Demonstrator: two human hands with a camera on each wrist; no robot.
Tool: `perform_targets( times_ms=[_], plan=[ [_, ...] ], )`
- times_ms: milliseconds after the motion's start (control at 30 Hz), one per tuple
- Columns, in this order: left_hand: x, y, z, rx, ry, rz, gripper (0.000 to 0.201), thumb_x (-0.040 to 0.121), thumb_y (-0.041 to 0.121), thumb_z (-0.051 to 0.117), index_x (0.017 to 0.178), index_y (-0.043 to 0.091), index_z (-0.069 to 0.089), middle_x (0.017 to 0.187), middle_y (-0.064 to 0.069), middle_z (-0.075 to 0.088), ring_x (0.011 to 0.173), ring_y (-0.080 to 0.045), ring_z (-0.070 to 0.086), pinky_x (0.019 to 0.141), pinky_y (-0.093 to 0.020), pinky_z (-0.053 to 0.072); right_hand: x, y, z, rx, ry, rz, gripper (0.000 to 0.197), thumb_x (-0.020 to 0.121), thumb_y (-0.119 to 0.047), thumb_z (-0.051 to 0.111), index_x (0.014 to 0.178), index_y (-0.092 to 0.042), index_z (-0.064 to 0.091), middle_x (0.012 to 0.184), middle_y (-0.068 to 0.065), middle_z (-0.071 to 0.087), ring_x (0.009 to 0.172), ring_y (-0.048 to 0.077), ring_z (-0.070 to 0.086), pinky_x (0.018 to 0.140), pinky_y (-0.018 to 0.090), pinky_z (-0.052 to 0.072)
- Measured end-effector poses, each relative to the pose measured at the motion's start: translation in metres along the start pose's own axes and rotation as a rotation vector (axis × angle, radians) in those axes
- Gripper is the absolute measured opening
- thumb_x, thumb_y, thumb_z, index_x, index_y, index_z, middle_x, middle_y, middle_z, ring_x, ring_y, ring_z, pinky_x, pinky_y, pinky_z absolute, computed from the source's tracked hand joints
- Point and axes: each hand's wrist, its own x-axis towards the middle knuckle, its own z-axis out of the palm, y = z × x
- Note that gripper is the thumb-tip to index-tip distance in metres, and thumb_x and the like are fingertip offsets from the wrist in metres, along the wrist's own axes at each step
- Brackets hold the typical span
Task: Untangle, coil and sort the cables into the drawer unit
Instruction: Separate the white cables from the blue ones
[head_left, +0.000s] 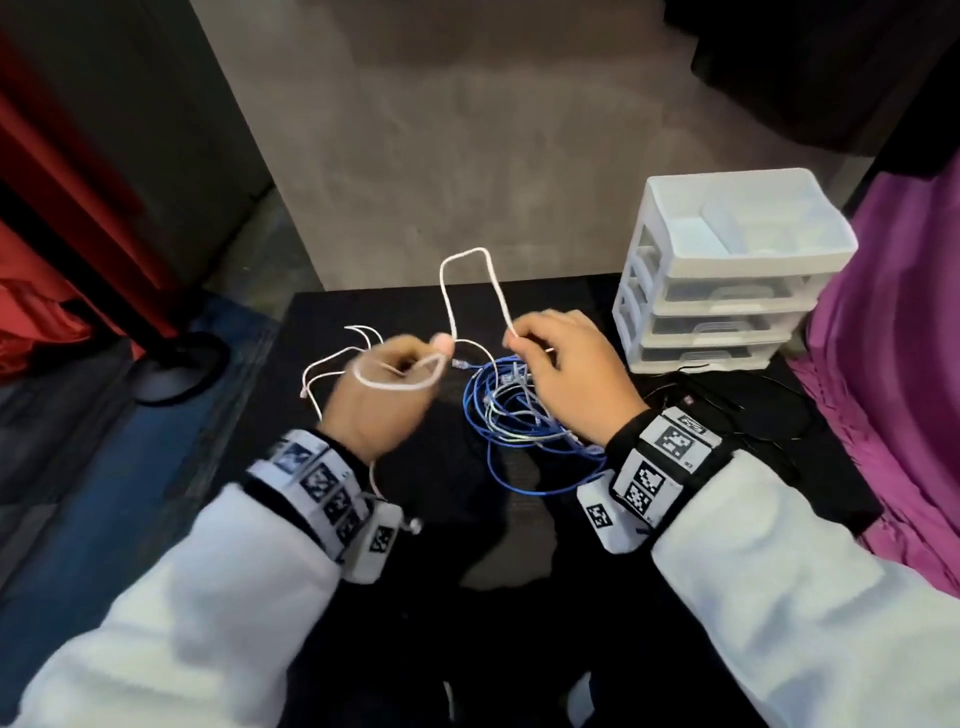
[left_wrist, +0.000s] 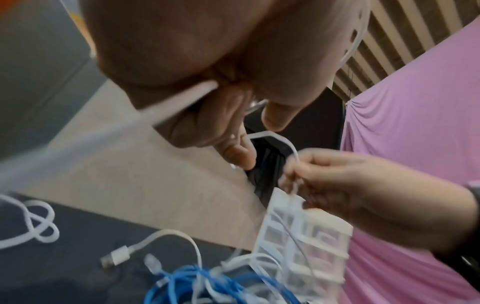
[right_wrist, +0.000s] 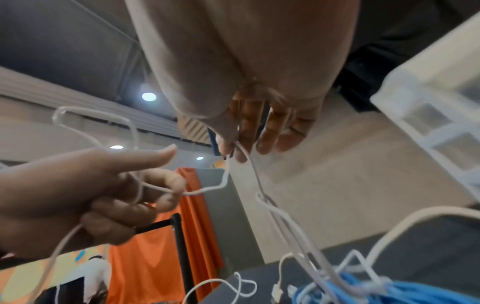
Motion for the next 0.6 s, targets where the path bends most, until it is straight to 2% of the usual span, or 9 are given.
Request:
perform_targets(
  times_ms=[67, 133, 200, 267, 333, 400, 467, 533, 600],
  plan=[
    [-0.007, 0.008, 0.024, -0.053, -0.063, 0.02, 0.042, 0.099, 0.041, 0.063, 0.079, 0.003, 0.067, 0.069, -0.017, 0.06, 0.063, -0.009, 0.048, 0.06, -0.019, 0.04, 0.0, -0.011, 0.001, -0.048, -0.097, -0.105, 0.015, 0.104, -0.021, 0.055, 0.101, -0.021, 0.07, 0.088, -0.009, 0.065, 0.085, 0.019, 0.051, 0.078, 0.032, 0.04],
    [-0.004, 0.014, 0.035, -0.091, -0.096, 0.066, 0.035, 0.102, 0.033, 0.061, 0.085, 0.002, 0.067, 0.071, -0.014, 0.061, 0.065, -0.009, 0.049, 0.063, -0.025, 0.044, -0.002, -0.015, 0.002, -0.06, -0.132, -0.127, 0.015, 0.103, -0.017, 0.053, 0.099, -0.017, 0.068, 0.087, -0.007, 0.063, 0.083, 0.021, 0.05, 0.076, 0.034, 0.039],
    [0.005, 0.015, 0.039, -0.152, -0.094, 0.076, 0.021, 0.099, 0.022, 0.063, 0.089, 0.005, 0.072, 0.079, -0.01, 0.068, 0.071, -0.011, 0.057, 0.07, -0.032, 0.049, -0.006, -0.013, 0.002, -0.05, -0.112, -0.067, 0.014, 0.104, -0.019, 0.054, 0.098, -0.017, 0.066, 0.083, -0.013, 0.059, 0.083, 0.019, 0.048, 0.075, 0.034, 0.04],
    [0.011, 0.017, 0.041, -0.173, -0.077, 0.082, 0.012, 0.093, 0.015, 0.065, 0.093, 0.009, 0.076, 0.087, -0.005, 0.075, 0.076, -0.014, 0.066, 0.075, -0.033, 0.055, -0.01, -0.008, 0.001, -0.025, -0.109, -0.021, 0.013, 0.103, -0.02, 0.055, 0.096, -0.019, 0.066, 0.076, -0.017, 0.054, 0.082, 0.018, 0.047, 0.073, 0.03, 0.038],
    [0.012, 0.029, 0.039, -0.181, -0.059, 0.118, 0.014, 0.097, 0.013, 0.063, 0.095, 0.009, 0.076, 0.076, 0.004, 0.072, 0.07, -0.01, 0.064, 0.069, -0.028, 0.052, -0.013, 0.0, 0.002, 0.018, -0.175, 0.036, 0.013, 0.102, -0.02, 0.058, 0.09, -0.02, 0.065, 0.07, -0.013, 0.055, 0.078, 0.016, 0.05, 0.069, 0.026, 0.039],
    [0.021, 0.047, 0.025, -0.198, 0.064, 0.201, 0.017, 0.1, 0.008, 0.059, 0.096, 0.005, 0.075, 0.069, 0.011, 0.064, 0.064, 0.002, 0.056, 0.066, -0.016, 0.045, -0.019, 0.018, 0.011, 0.033, -0.338, 0.126, 0.015, 0.1, -0.02, 0.062, 0.086, -0.019, 0.065, 0.071, -0.006, 0.064, 0.075, 0.016, 0.059, 0.072, 0.027, 0.046],
    [0.037, 0.067, -0.003, -0.244, 0.255, 0.295, 0.019, 0.103, 0.014, 0.057, 0.094, 0.011, 0.074, 0.071, 0.009, 0.062, 0.061, 0.003, 0.052, 0.064, -0.017, 0.042, -0.034, 0.044, 0.024, 0.015, -0.442, 0.23, 0.016, 0.099, -0.015, 0.061, 0.084, -0.018, 0.066, 0.072, -0.004, 0.068, 0.071, 0.016, 0.064, 0.073, 0.033, 0.053],
    [0.053, 0.083, -0.037, -0.273, 0.387, 0.364, 0.022, 0.105, 0.025, 0.055, 0.09, 0.022, 0.07, 0.071, 0.009, 0.062, 0.057, 0.0, 0.049, 0.061, -0.021, 0.038, -0.048, 0.066, 0.031, 0.05, -0.417, 0.349, 0.022, 0.101, -0.015, 0.059, 0.081, -0.023, 0.065, 0.071, -0.005, 0.07, 0.065, 0.011, 0.065, 0.07, 0.033, 0.056],
    [0.061, 0.087, -0.063, -0.28, 0.4, 0.376, 0.023, 0.105, 0.028, 0.053, 0.089, 0.024, 0.069, 0.071, 0.009, 0.063, 0.056, -0.004, 0.045, 0.054, -0.022, 0.033, -0.055, 0.075, 0.03, 0.122, -0.335, 0.403, 0.021, 0.102, -0.015, 0.059, 0.083, -0.021, 0.065, 0.071, -0.001, 0.071, 0.062, 0.007, 0.064, 0.069, 0.026, 0.054]
  ],
)
